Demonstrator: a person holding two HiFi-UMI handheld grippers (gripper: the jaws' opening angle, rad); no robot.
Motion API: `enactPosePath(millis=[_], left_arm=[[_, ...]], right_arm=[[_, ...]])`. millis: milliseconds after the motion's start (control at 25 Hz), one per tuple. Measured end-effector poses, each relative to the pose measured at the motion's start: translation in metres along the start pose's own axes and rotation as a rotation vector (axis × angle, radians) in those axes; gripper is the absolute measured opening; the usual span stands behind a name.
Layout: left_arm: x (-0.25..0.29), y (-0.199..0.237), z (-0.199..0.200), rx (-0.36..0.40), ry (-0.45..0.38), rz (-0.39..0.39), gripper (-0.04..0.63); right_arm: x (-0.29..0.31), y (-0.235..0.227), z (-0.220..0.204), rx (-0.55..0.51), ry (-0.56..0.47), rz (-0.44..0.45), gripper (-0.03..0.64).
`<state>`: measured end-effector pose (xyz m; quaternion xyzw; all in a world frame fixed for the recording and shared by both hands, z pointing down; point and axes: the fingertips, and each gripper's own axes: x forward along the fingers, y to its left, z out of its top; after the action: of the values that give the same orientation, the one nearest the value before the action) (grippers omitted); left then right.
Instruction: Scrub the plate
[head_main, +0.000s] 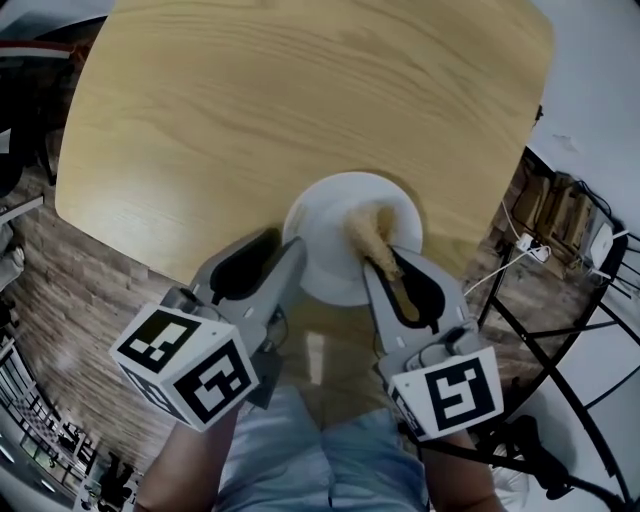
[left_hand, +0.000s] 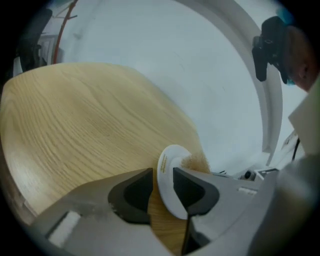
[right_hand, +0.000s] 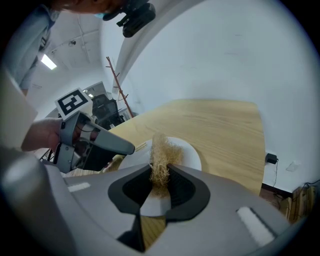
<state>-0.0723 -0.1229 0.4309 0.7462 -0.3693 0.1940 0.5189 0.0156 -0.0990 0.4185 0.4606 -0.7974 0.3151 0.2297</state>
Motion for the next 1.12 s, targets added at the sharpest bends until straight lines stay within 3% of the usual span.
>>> enactPosePath(millis=[80, 240, 440, 640, 960, 1120], left_arm=[[0.004, -0.004, -0.001, -0.008, 0.030, -0.016, 0.137], [0.005, 0.000, -0.001, 0.050, 0.035, 0.035, 0.132], [0.006, 0.004, -0.002, 0.040, 0.026, 0.045, 0.078], [0.000, -0.003, 0.003, 0.132, 0.010, 0.069, 0.075], [-0.001, -0.016, 0.010, 0.219, 0.011, 0.069, 0.069], [-0.003, -0.022, 0.016, 0.275, 0.011, 0.065, 0.069]], right_arm=[[0.000, 0.000, -0.001, -0.004, 0.003, 0.003, 0.078], [-0.001, 0.001, 0.000, -0.003, 0.001, 0.010, 0.079], [-0.001, -0.001, -0.002, 0.002, 0.004, 0.007, 0.079], [-0.003, -0.001, 0.001, 0.011, 0.016, 0.016, 0.080], [-0.005, -0.028, 0.024, -0.058, 0.057, -0.105, 0.079], [0.005, -0.027, 0.030, -0.098, 0.103, -0.112, 0.078]])
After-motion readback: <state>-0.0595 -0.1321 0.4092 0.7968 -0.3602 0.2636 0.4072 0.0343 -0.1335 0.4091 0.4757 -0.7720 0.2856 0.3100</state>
